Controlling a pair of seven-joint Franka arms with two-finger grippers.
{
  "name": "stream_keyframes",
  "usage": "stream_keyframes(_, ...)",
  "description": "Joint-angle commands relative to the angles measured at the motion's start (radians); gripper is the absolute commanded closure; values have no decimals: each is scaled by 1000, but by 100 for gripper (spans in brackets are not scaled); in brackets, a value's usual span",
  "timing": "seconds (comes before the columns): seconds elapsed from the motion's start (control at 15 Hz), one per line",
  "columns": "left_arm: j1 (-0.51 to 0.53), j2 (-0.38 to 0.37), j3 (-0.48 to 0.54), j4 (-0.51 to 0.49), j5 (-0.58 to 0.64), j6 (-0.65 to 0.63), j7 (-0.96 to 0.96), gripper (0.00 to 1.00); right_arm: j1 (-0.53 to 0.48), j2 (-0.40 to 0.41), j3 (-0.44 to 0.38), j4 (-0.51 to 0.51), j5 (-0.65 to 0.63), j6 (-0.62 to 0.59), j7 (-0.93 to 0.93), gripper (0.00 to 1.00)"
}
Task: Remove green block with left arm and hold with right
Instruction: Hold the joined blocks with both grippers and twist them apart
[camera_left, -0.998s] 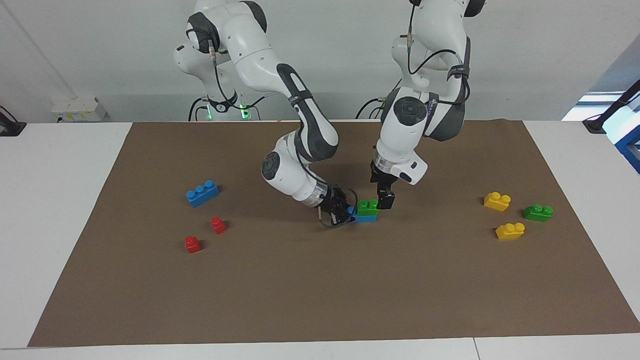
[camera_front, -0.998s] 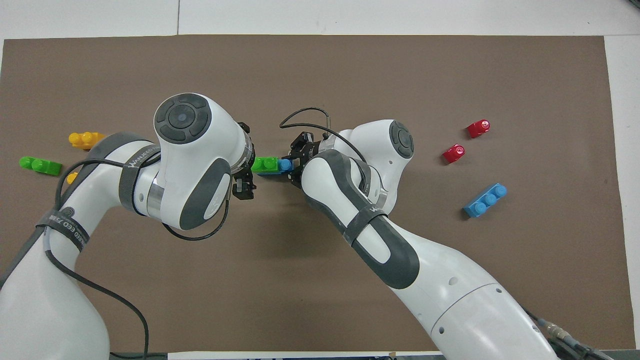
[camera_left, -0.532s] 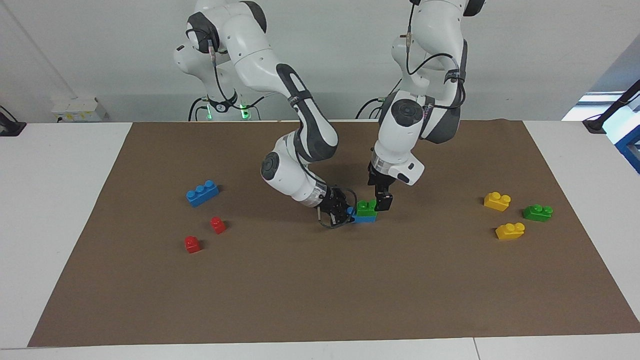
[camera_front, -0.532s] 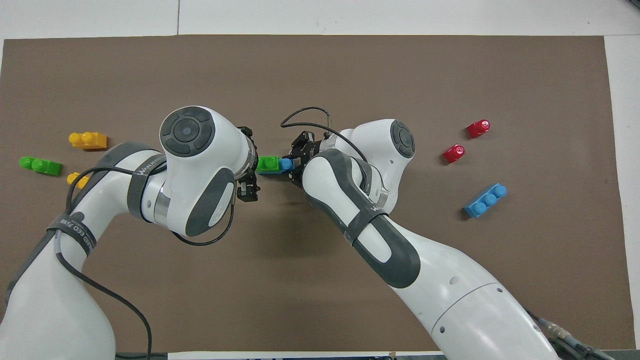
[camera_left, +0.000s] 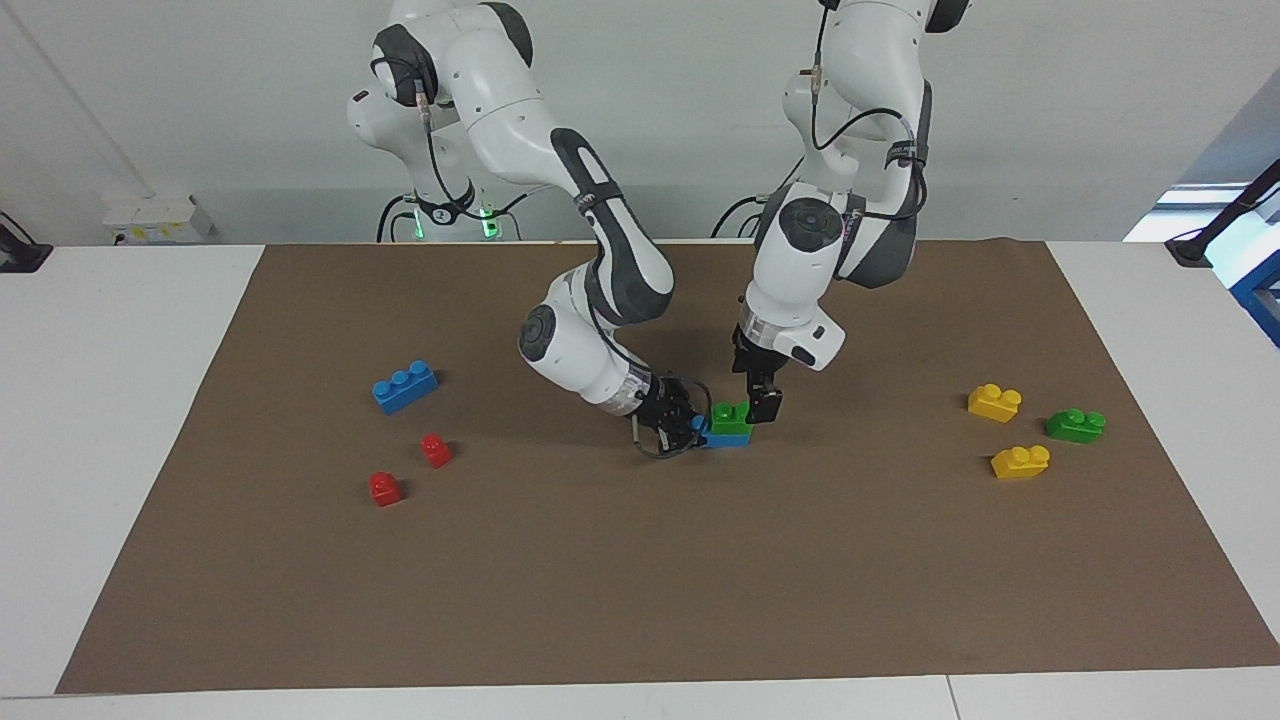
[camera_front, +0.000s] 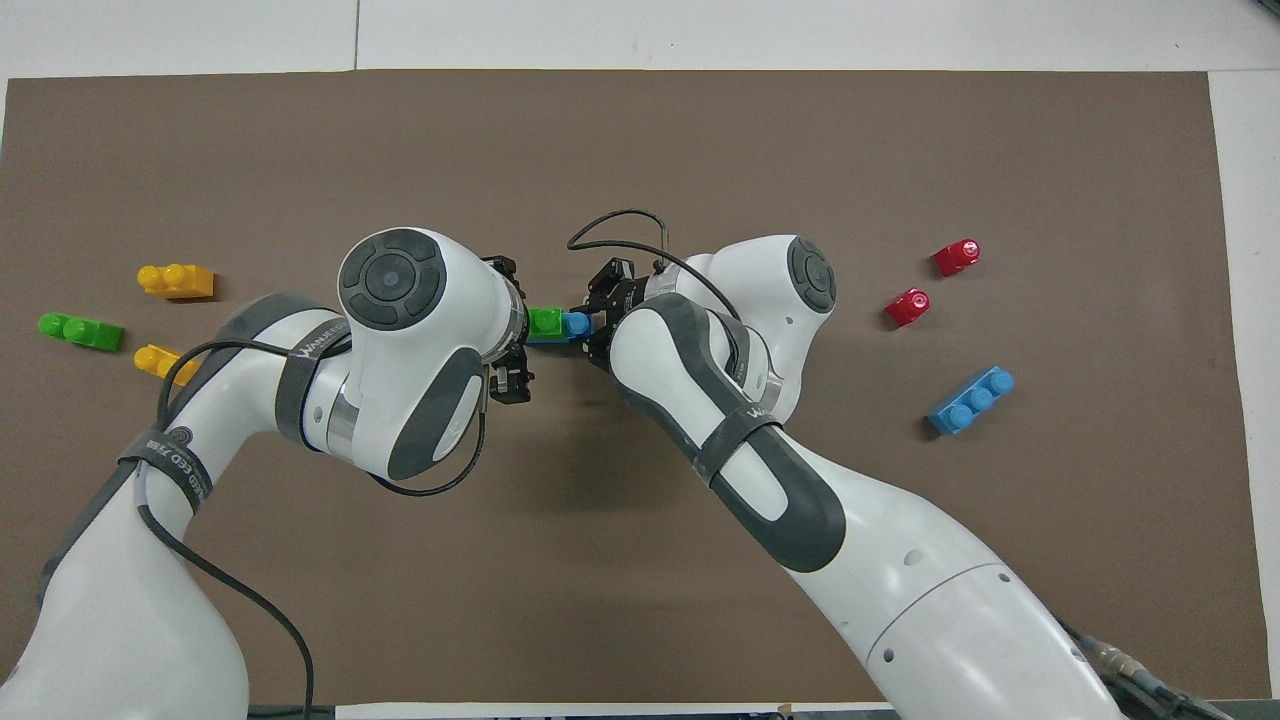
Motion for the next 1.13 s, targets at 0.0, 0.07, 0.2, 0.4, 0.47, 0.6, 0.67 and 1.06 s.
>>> stream_keyframes(0.0,-17,9,13,-14,1,35,-23,0,-11,30,8,35,34,24,-36,100)
stream_keyframes(0.07,-19,11,13,-14,1,36,-23,0,-11,36,8,42,35,24,-36,100)
stream_keyframes(0.2,-19,23,13,-11,1,48,-28,0,-13,38,8,44,34,26,-36,100)
stream_keyframes(0.4,-28,26,14,-7,4,48,-34,0,-16,42,8,44,32,26,-41,100)
stream_keyframes(0.47,-28,27,14,-7,4,48,-36,0,-16,45,8,44,32,26,-42,100)
stream_keyframes(0.6,-34,27,14,-7,8,50,-36,0,-16,47,8,46,31,28,-44,100)
stream_keyframes(0.67,-36,31,14,-7,14,50,-37,0,-16,47,8,47,31,28,-44,100)
stream_keyframes(1.06,-36,40,14,-7,16,53,-39,9,-22,51,8,53,31,56,-42,100)
